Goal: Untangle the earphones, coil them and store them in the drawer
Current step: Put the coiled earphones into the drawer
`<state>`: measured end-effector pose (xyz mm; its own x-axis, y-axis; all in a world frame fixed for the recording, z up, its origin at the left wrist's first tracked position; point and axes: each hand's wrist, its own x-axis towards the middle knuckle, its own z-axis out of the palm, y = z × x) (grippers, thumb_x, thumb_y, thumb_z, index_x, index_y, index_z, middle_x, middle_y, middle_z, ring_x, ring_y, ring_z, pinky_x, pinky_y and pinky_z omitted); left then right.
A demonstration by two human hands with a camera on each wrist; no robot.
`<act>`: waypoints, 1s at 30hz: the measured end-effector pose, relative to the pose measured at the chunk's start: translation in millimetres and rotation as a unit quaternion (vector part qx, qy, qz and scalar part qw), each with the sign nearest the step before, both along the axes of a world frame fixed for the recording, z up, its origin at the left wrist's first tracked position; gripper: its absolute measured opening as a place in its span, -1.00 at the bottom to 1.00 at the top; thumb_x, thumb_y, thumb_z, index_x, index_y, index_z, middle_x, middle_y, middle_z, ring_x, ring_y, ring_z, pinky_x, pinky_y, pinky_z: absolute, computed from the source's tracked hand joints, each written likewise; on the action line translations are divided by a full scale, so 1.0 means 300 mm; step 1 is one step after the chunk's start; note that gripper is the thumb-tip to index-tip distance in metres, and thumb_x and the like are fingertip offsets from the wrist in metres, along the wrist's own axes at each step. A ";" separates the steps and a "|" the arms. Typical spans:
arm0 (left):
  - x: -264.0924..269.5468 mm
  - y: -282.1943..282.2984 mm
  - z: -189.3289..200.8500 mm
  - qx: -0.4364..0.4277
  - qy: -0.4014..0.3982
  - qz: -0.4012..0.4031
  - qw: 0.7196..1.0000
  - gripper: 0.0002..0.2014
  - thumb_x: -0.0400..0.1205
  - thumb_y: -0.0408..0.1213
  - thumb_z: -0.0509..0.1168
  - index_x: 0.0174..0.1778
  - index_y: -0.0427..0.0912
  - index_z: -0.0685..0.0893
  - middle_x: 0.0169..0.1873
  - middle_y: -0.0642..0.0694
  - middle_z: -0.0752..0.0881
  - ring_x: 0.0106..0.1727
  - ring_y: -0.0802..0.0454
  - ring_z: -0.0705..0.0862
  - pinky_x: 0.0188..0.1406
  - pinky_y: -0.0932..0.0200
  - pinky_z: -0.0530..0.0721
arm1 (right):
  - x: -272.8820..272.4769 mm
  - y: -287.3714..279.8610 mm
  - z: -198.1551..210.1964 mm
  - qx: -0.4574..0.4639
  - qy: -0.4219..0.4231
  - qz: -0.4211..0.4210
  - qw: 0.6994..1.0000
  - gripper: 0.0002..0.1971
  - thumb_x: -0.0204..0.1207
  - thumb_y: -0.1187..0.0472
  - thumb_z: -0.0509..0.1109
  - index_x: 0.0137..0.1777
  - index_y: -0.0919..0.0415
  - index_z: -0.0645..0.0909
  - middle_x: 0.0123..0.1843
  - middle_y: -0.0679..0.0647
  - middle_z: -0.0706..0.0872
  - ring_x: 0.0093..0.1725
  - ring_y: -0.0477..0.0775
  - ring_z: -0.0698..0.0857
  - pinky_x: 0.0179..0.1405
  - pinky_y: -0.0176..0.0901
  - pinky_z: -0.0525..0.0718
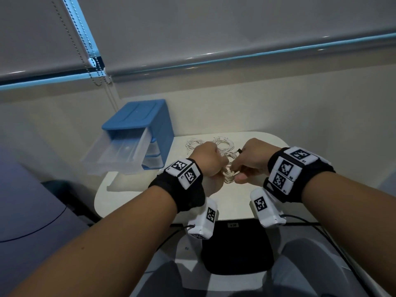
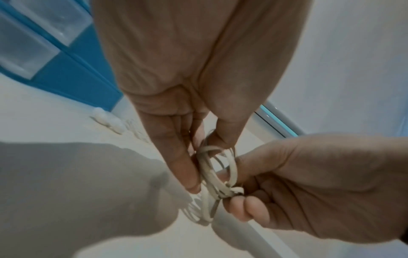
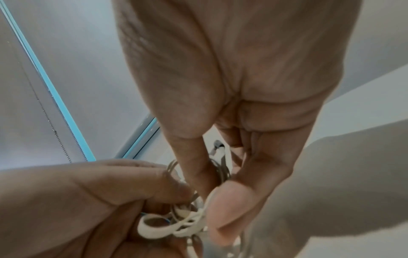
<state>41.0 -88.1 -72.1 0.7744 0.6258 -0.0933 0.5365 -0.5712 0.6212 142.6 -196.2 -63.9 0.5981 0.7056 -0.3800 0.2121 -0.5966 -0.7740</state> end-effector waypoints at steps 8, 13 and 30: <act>-0.100 0.011 0.149 -0.062 -0.111 0.012 0.992 -0.83 0.58 -0.47 0.46 -0.27 -0.24 0.62 -0.26 -0.32 0.83 -0.26 -0.24 0.88 -0.19 -0.17 0.89 | 0.002 -0.036 0.171 0.004 0.009 0.075 0.997 -0.61 0.39 0.16 0.72 0.07 0.27 0.62 -0.10 0.22 0.79 -0.28 0.13 0.76 -0.29 -0.12 0.75; -0.201 0.069 0.304 0.007 -0.102 -0.019 0.995 -0.88 0.61 -0.43 0.51 -0.05 -0.39 0.72 -0.22 -0.32 0.85 -0.24 -0.15 0.89 -0.23 -0.01 0.90 | -0.037 -0.003 0.319 0.111 -0.061 0.137 0.982 -0.52 0.39 0.04 0.69 0.28 0.02 0.65 0.07 0.09 0.78 -0.08 0.06 0.69 -0.17 -0.11 0.61; -0.573 0.382 0.516 0.034 -0.167 -0.012 0.985 -0.76 0.53 -0.57 0.54 -0.03 -0.24 0.66 -0.22 -0.25 0.73 -0.26 -0.16 0.73 -0.19 -0.01 0.83 | -0.310 0.413 0.456 0.203 -0.214 0.276 0.915 -0.90 0.44 0.12 0.67 -0.20 0.12 0.85 -0.36 -0.02 0.74 -0.28 -0.08 0.57 -0.19 -0.11 0.51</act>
<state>-130.9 26.4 82.7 0.7699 0.6024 0.2106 0.2941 -0.6279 0.7206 49.7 -72.1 72.8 0.1400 0.9762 0.1658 0.7301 0.0114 -0.6832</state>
